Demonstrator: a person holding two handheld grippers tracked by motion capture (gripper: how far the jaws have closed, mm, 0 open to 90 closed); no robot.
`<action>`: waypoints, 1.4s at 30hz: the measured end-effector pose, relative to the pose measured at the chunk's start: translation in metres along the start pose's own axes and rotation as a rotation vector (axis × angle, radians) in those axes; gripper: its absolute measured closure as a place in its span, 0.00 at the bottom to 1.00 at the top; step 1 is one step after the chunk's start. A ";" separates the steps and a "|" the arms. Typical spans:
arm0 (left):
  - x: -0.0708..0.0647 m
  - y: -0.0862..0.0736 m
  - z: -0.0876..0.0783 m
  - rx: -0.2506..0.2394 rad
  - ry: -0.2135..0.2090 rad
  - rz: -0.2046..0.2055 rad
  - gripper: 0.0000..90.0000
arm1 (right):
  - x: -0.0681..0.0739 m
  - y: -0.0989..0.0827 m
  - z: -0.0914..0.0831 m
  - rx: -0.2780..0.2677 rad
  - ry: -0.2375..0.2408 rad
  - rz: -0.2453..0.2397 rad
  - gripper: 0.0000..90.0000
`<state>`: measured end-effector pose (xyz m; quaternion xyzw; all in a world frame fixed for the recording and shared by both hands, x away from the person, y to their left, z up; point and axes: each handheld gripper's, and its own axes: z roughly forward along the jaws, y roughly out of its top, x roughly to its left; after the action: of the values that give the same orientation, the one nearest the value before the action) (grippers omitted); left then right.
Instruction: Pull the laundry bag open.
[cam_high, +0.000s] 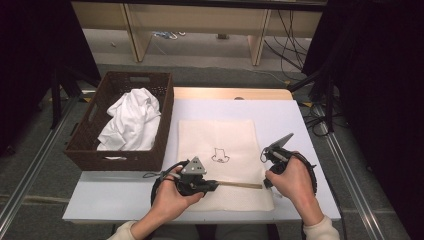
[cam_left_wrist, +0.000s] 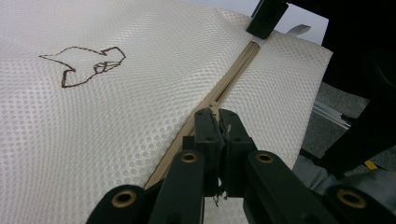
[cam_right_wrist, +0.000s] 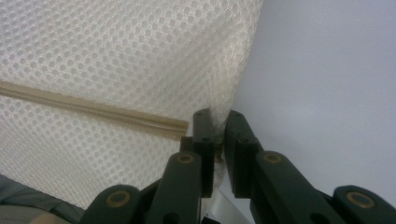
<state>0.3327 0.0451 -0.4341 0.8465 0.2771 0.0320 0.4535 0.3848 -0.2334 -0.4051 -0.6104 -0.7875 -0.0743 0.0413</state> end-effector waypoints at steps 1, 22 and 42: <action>0.001 0.000 0.000 0.000 -0.002 0.008 0.97 | 0.000 0.000 0.000 0.003 0.004 0.001 0.94; 0.004 -0.005 -0.007 0.003 0.008 0.005 0.97 | -0.007 0.000 0.001 -0.024 -0.004 -0.044 0.94; 0.007 -0.010 -0.014 -0.004 0.014 -0.006 0.97 | -0.009 0.000 0.001 -0.035 -0.007 -0.064 0.94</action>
<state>0.3295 0.0637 -0.4354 0.8445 0.2827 0.0375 0.4533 0.3870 -0.2416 -0.4079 -0.5859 -0.8053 -0.0872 0.0255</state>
